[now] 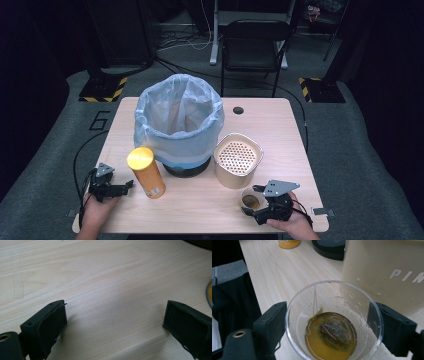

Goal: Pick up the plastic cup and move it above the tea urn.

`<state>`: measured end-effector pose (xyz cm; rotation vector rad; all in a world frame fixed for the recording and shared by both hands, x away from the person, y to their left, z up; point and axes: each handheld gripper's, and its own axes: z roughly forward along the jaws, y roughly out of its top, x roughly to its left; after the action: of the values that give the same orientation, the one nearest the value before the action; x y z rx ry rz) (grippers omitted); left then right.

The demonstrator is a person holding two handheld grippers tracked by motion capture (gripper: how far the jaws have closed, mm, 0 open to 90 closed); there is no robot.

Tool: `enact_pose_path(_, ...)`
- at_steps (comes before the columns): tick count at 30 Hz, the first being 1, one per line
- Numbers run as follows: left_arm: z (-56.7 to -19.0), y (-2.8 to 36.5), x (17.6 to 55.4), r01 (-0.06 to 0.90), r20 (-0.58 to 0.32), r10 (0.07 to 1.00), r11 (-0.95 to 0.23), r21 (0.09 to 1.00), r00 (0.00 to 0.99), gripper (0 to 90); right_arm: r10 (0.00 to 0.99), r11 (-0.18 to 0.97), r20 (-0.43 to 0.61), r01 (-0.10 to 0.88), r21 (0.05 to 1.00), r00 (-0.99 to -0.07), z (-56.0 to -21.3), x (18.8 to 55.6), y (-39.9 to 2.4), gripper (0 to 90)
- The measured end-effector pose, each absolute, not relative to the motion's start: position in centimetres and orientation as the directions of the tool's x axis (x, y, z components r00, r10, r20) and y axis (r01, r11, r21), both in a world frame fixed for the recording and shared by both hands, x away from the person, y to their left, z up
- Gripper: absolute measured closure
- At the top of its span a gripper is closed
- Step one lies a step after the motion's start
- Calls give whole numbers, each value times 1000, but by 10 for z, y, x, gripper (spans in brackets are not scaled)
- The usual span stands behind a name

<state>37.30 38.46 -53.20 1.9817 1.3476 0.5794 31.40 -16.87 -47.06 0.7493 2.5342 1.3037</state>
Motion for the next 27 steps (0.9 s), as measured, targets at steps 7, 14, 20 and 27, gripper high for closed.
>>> enact_pose_path(7, -532, 385, 373, 635, -6, 929, -248, 732, 370, 45, 502, 482, 40, 318, 817, -864, -477, 316, -170, 198)
enact_pose_path(14, -532, 385, 373, 635, -6, 929, -248, 732, 369, 46, 489, 526, 23, 316, 789, -872, -482, 317, -165, 199)
enact_pose_path(20, -532, 385, 373, 635, -6, 929, -248, 732, 370, 45, 486, 531, 19, 312, 788, -874, -483, 318, -164, 244)
enact_pose_path(27, -532, 385, 373, 635, -5, 929, -249, 731, 370, 45, 483, 532, 6, 299, 792, -876, -484, 318, -163, 264)
